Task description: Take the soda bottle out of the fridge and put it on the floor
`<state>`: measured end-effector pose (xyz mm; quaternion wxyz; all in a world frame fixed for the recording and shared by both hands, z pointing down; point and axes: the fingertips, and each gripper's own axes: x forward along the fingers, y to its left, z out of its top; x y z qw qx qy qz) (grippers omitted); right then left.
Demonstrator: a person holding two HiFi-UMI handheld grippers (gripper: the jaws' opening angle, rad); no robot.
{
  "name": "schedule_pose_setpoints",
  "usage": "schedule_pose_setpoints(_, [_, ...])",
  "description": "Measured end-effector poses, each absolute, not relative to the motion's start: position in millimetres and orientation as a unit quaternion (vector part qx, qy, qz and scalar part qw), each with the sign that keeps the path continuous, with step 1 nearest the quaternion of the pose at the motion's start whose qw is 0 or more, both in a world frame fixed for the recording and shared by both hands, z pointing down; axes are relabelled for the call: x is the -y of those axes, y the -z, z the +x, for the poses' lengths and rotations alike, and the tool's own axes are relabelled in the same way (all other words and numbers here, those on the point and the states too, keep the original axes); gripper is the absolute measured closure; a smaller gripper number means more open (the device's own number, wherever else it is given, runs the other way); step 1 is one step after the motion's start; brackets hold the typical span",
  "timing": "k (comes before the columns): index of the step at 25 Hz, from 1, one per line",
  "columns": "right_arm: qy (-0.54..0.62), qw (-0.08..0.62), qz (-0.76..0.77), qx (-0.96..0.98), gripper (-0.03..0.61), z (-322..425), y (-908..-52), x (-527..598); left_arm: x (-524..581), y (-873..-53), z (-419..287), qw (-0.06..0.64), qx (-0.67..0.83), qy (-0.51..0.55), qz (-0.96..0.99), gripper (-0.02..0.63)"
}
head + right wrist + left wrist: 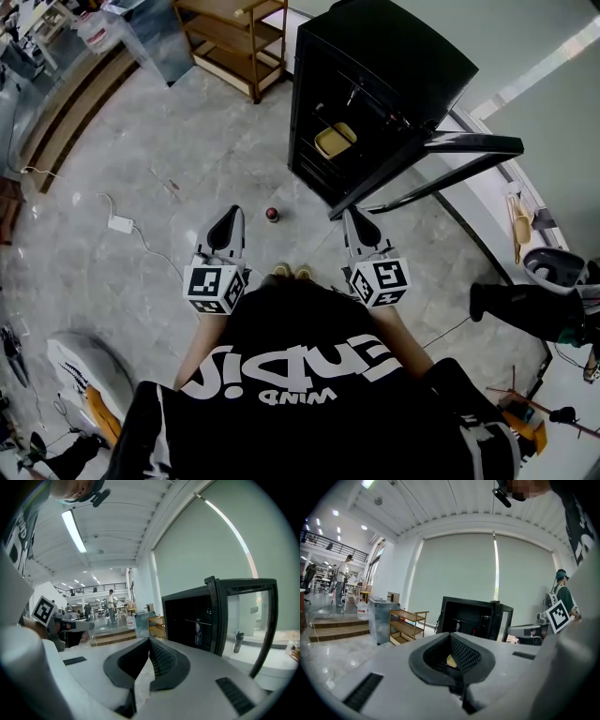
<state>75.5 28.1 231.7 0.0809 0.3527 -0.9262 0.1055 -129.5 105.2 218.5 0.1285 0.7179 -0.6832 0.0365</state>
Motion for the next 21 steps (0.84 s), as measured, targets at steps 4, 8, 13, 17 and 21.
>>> schedule_pose_setpoints(4, [-0.108, 0.081, 0.357, 0.924, 0.554, 80.6, -232.9, -23.6, -103.3, -221.1, -129.5, 0.132, 0.685, -0.036, 0.716, 0.606])
schedule_pose_setpoints(8, [-0.109, 0.079, 0.357, 0.924, 0.554, 81.8, -231.8, -20.7, -101.7, -223.0, -129.8, 0.137, 0.688, -0.033, 0.712, 0.606])
schedule_pose_setpoints(13, [-0.109, 0.079, 0.361, 0.923, 0.554, 85.8, -233.2, -17.3, -98.2, -225.1, -128.7, 0.143, 0.688, -0.028, 0.711, 0.606])
schedule_pose_setpoints(17, [-0.111, 0.08, 0.363, 0.922, 0.554, 87.6, -233.6, -15.2, -96.8, -223.7, -128.7, 0.143, 0.688, -0.028, 0.711, 0.606])
schedule_pose_setpoints(21, [-0.111, 0.08, 0.365, 0.921, 0.554, 88.2, -231.9, -14.4, -96.4, -222.4, -130.6, 0.144, 0.689, -0.027, 0.71, 0.606])
